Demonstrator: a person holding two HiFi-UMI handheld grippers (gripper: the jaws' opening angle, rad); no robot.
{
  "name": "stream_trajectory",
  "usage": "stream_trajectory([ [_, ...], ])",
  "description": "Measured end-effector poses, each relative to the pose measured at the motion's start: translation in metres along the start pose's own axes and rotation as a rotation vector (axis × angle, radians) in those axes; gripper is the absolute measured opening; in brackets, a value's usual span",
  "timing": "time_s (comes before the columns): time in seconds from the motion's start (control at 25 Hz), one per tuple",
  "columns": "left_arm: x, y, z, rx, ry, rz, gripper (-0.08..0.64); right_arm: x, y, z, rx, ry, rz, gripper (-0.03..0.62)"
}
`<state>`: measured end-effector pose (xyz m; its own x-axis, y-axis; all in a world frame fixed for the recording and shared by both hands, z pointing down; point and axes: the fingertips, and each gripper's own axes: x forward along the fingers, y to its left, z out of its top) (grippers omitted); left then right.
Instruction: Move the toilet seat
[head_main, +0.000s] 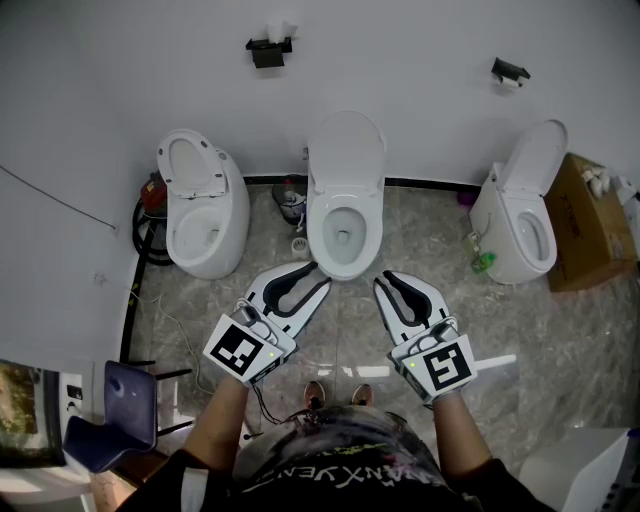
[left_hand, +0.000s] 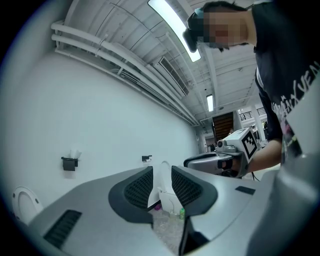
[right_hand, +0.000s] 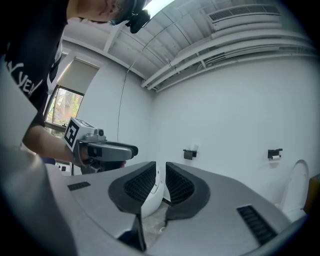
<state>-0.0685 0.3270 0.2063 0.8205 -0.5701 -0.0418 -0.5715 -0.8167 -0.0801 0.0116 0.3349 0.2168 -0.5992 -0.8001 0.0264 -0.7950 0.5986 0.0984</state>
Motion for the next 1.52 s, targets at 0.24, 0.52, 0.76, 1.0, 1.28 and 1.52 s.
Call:
stream_trajectory([
  [0.24, 0.0, -0.001, -0.001, 0.007, 0.003, -0.001, 0.189, -0.002, 0.001, 0.0, 0.007, -0.005, 0.01, 0.108],
  [0.52, -0.001, -0.004, -0.004, 0.011, 0.012, -0.005, 0.241, -0.003, 0.008, -0.003, 0.018, -0.005, 0.053, 0.25],
  [0.76, 0.001, -0.006, -0.01, 0.012, 0.038, -0.013, 0.317, -0.002, 0.013, -0.005, 0.011, 0.009, 0.089, 0.335],
  [1.0, 0.003, -0.013, -0.017, 0.026, 0.077, -0.055, 0.424, 0.0, 0.016, -0.011, 0.0, 0.038, 0.113, 0.442],
  [1.28, -0.004, -0.015, -0.023, 0.041, 0.107, -0.091, 0.52, -0.004, 0.02, -0.02, -0.01, 0.065, 0.164, 0.566],
  [1.52, -0.007, -0.012, -0.019, 0.049, 0.105, -0.067, 0.523, -0.007, 0.022, -0.02, -0.007, 0.068, 0.168, 0.581],
])
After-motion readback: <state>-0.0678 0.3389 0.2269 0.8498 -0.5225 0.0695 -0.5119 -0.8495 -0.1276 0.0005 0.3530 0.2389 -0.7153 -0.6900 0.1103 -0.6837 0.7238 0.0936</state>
